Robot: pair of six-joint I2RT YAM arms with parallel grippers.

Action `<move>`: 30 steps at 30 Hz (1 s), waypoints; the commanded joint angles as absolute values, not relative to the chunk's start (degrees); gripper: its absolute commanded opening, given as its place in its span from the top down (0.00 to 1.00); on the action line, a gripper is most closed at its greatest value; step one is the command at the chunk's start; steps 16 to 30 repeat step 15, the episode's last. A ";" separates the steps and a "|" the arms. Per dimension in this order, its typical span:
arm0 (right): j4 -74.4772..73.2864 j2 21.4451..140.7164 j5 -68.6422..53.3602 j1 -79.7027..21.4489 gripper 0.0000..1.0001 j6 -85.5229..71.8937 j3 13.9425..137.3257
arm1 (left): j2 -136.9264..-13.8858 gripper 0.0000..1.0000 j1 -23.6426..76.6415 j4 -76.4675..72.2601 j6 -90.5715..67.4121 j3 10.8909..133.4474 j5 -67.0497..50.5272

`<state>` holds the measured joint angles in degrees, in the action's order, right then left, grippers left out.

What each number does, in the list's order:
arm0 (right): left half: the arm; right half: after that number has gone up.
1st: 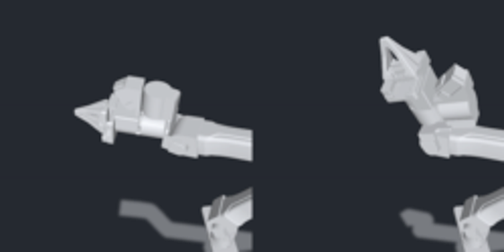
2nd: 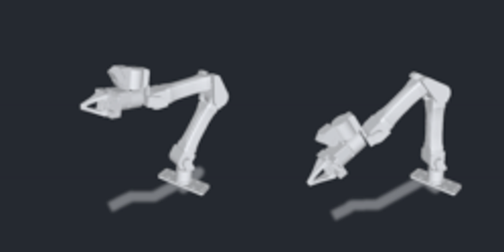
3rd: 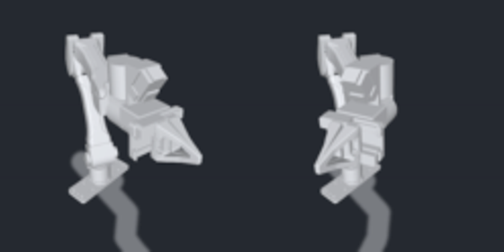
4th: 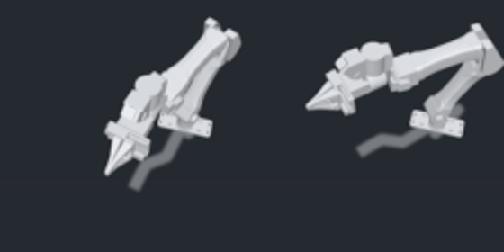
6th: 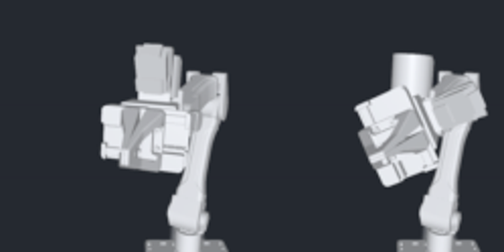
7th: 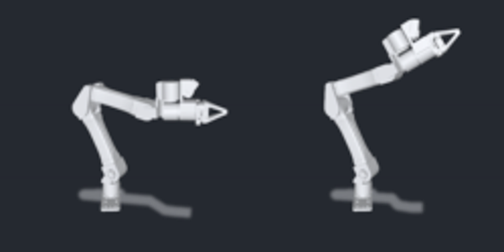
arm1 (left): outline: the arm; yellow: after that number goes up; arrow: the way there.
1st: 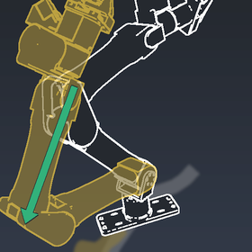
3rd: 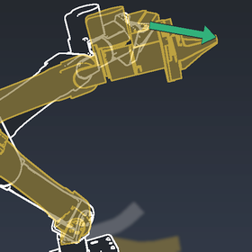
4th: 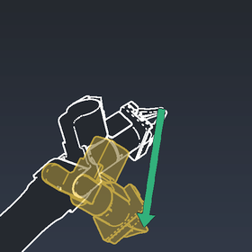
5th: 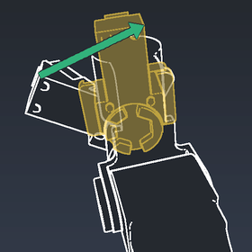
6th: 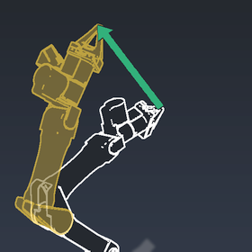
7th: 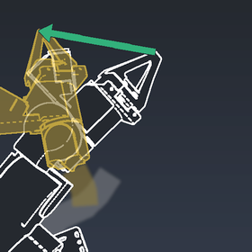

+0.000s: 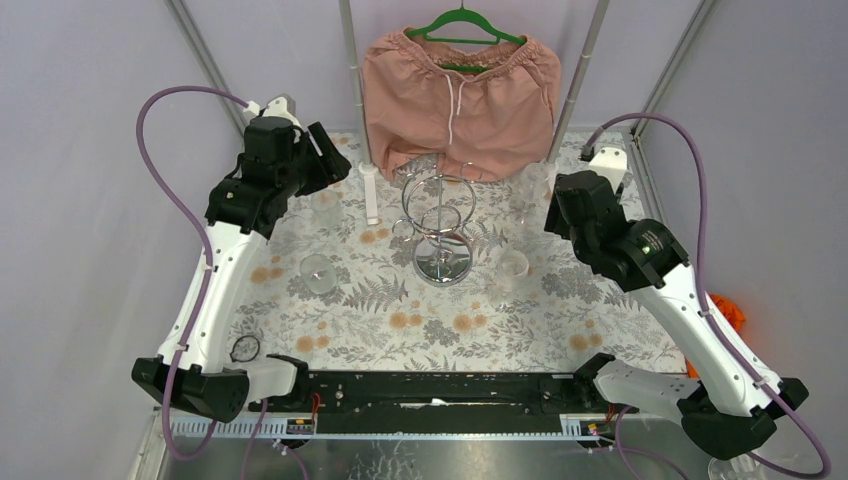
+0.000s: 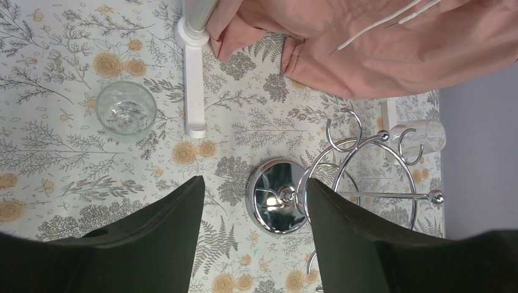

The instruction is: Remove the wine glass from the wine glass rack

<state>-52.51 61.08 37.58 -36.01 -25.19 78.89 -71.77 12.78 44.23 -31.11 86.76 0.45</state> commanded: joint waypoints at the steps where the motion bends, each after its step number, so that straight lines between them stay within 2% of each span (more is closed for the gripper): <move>1: -52.87 60.09 44.11 -36.39 0.38 -27.87 78.45 | -70.91 0.30 13.10 42.52 -30.66 86.17 1.58; 7: -52.42 59.44 43.39 -36.39 0.38 -27.39 77.75 | -70.99 0.30 13.10 42.51 -30.61 86.25 1.49; 11: -52.13 59.07 42.94 -36.39 0.42 -26.77 76.46 | -71.10 0.30 13.05 42.54 -30.67 86.42 1.45; 15: -53.02 60.15 42.67 -36.43 0.37 -27.34 76.59 | -71.30 0.30 13.05 42.48 -30.71 86.64 1.41; 30: -53.02 60.15 42.67 -36.43 0.37 -27.34 76.59 | -71.30 0.30 13.05 42.48 -30.71 86.64 1.41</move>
